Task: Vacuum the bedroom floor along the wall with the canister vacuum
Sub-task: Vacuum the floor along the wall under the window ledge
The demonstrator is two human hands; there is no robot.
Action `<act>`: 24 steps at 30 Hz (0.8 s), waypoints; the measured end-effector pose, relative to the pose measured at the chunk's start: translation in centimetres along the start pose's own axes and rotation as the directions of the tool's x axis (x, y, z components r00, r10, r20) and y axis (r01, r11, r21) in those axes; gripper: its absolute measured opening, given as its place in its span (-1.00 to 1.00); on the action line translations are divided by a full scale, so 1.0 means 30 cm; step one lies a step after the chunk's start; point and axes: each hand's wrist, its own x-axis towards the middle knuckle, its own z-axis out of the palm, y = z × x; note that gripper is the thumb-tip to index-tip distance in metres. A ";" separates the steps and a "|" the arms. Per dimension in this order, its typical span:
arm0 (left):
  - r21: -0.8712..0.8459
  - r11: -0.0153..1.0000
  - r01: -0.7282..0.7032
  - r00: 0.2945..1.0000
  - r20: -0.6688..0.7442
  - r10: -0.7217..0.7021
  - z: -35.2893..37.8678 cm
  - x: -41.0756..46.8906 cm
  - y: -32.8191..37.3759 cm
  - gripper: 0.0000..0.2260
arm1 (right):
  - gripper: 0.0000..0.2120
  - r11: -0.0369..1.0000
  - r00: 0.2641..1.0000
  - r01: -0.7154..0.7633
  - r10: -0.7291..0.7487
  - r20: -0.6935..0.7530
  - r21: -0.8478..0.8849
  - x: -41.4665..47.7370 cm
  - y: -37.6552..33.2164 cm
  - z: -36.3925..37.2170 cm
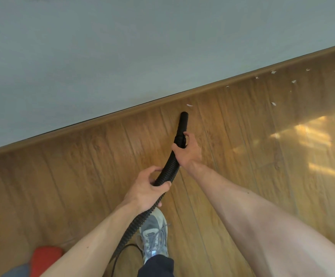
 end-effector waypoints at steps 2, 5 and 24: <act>0.002 1.000 0.008 1.000 -0.007 -0.008 -0.009 -0.003 -0.002 -0.74 | -0.47 1.000 1.000 -0.011 0.011 -0.005 0.006 -0.009 -0.005 0.012; 0.007 1.000 0.011 1.000 -0.009 -0.011 -0.007 -0.005 0.003 -0.75 | -0.48 1.000 1.000 -0.024 0.024 -0.016 -0.010 -0.014 -0.007 0.010; -0.010 1.000 -0.016 1.000 -0.016 0.016 -0.001 -0.100 -0.042 -0.76 | -0.53 0.983 0.993 -0.121 0.122 0.003 0.138 -0.140 0.031 -0.012</act>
